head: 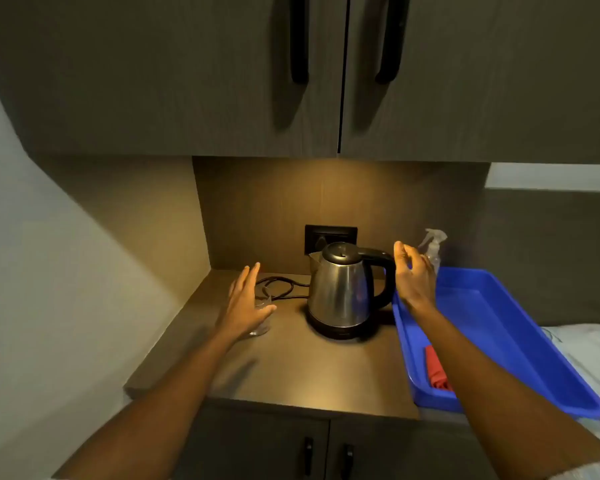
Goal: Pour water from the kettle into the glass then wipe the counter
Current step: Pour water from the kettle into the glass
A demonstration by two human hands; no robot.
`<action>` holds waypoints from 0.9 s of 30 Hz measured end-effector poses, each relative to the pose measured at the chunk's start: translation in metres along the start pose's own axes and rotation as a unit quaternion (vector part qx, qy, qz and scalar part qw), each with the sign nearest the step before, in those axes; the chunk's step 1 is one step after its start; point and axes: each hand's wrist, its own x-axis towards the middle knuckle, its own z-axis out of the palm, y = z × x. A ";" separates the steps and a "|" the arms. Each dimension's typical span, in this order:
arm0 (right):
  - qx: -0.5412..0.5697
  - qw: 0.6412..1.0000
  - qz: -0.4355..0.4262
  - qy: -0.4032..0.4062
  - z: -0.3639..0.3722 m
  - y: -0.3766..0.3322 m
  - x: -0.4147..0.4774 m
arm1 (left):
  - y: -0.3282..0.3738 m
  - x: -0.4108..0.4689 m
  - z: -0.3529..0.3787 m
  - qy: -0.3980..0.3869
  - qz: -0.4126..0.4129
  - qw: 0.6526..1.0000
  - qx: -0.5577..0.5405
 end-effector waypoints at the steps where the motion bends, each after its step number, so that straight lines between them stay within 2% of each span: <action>1: 0.017 0.999 0.040 -0.012 0.003 0.004 0.006 | -0.006 0.003 0.004 0.015 -0.041 0.998 -0.037; 4: 0.061 0.989 0.125 -0.040 0.015 0.022 0.026 | -0.025 0.008 0.019 0.024 -0.167 0.975 -0.147; 6: 0.090 0.985 0.143 -0.043 0.025 0.030 0.039 | -0.035 0.012 0.031 0.034 -0.210 0.953 -0.214; 10: 0.123 0.976 0.169 -0.064 0.041 0.042 0.050 | -0.048 0.020 0.048 0.046 -0.238 0.937 -0.252; 16: 0.173 0.968 0.180 -0.017 0.056 0.048 0.057 | -0.047 0.023 0.067 0.022 -0.221 0.944 -0.242; 22: 0.120 0.986 0.112 0.030 0.063 0.029 0.070 | -0.046 0.026 0.070 0.001 -0.205 0.956 -0.211; 27: 0.108 0.994 -0.030 0.007 0.073 -0.015 0.082 | -0.048 0.026 0.066 0.000 -0.202 0.962 -0.182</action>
